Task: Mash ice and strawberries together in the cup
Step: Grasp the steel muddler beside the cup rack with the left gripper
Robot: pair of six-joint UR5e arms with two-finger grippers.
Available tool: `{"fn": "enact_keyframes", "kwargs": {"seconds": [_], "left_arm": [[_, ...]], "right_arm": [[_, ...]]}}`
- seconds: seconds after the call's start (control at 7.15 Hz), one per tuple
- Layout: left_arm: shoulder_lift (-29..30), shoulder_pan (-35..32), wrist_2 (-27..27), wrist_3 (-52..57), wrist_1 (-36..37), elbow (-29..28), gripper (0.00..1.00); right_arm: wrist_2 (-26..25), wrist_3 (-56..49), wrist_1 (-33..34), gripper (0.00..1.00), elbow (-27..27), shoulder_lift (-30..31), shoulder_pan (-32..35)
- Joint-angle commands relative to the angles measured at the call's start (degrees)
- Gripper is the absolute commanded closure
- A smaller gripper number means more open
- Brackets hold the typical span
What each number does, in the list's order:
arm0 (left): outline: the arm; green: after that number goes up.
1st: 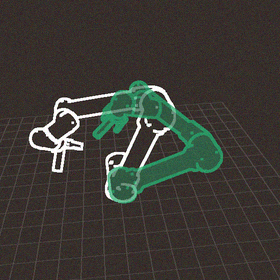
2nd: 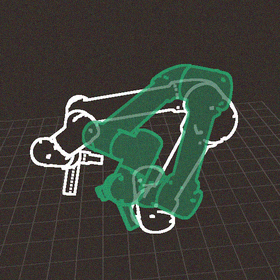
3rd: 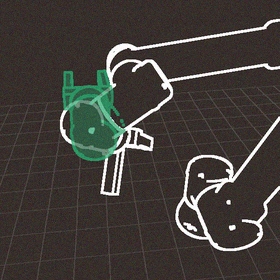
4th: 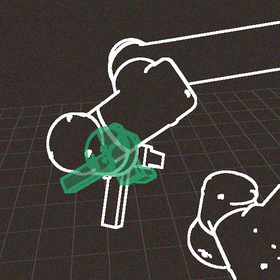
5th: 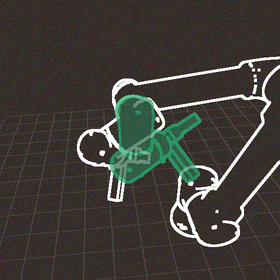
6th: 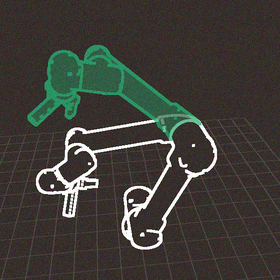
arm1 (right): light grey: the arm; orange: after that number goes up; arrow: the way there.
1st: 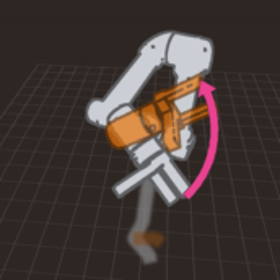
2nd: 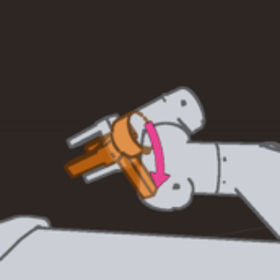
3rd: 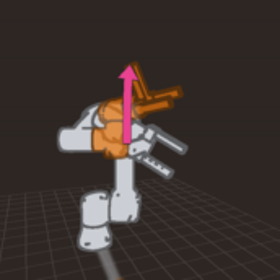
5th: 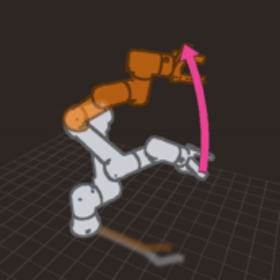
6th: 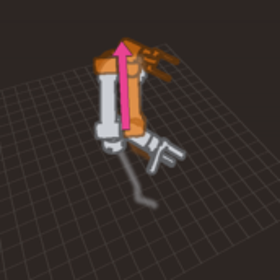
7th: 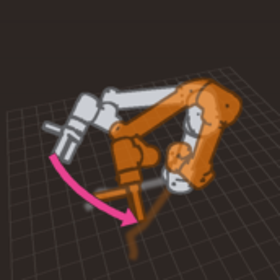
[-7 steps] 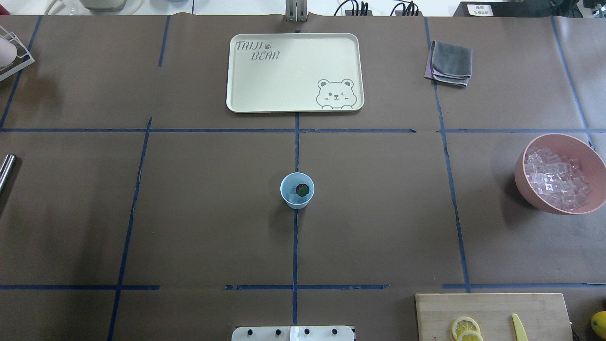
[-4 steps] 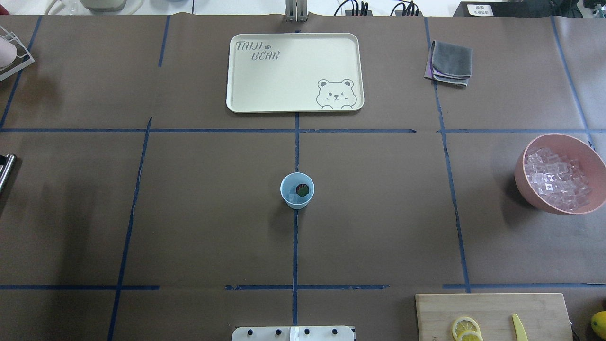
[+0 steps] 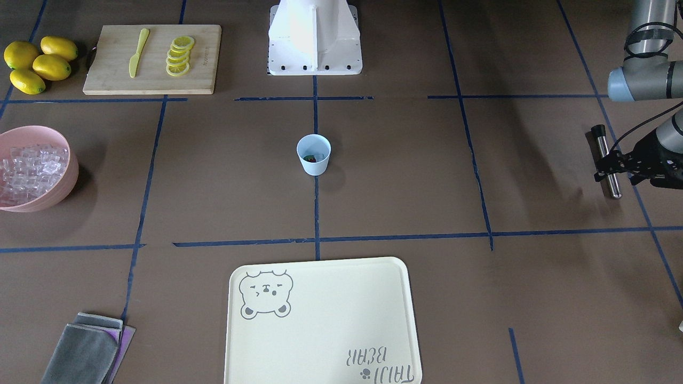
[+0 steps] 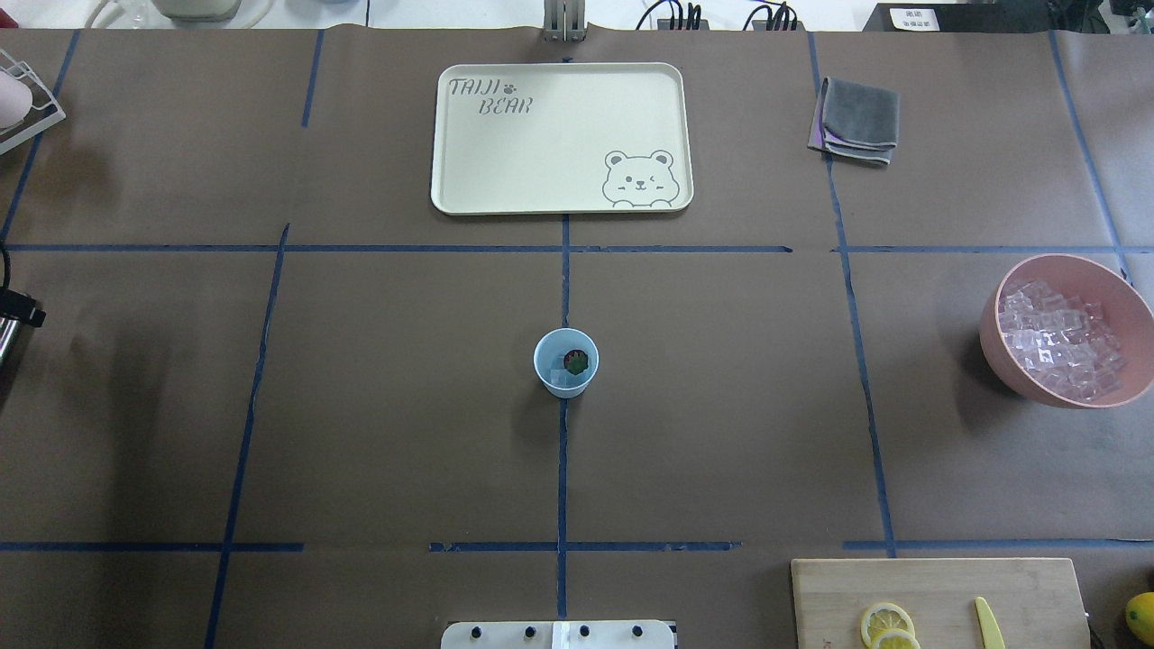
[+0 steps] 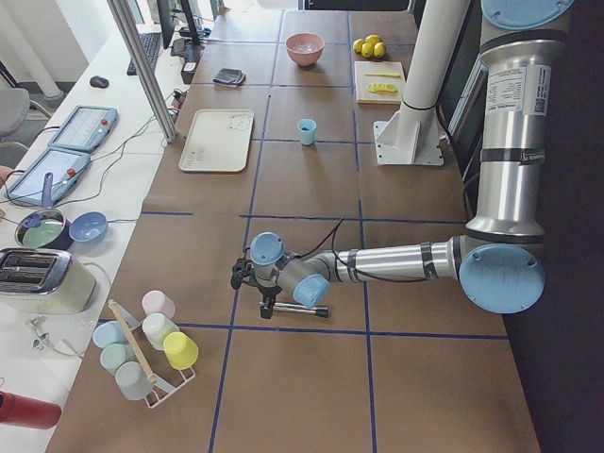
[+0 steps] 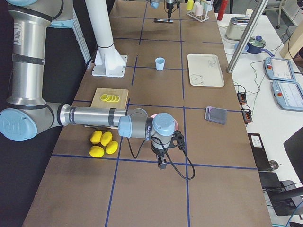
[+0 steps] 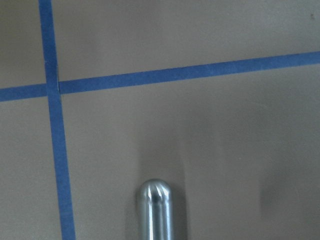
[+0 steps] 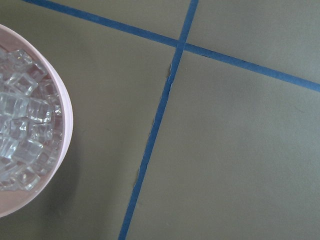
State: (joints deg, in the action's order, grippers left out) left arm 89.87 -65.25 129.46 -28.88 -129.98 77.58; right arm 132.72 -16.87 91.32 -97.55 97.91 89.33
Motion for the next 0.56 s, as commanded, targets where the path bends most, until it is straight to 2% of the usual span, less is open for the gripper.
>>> {"fn": "enact_keyframes", "kwargs": {"seconds": [0.0,0.14,0.28,0.42], "left_arm": [[0.39,0.21,0.00,0.05,-0.01,-0.76,0.12],[0.39,0.21,0.00,-0.12,-0.01,-0.76,0.33],[0.31,0.21,0.00,0.05,-0.01,-0.76,0.64],[0.30,0.21,0.00,0.14,0.08,-0.67,0.89]], "right_arm": [[0.00,0.00,0.00,0.01,-0.10,0.00,0.05],[0.00,0.09,0.00,0.01,-0.19,0.00,0.05],[0.00,0.09,0.00,0.01,-0.28,0.00,0.05],[0.00,0.09,0.00,0.01,-0.36,0.00,0.05]]}}
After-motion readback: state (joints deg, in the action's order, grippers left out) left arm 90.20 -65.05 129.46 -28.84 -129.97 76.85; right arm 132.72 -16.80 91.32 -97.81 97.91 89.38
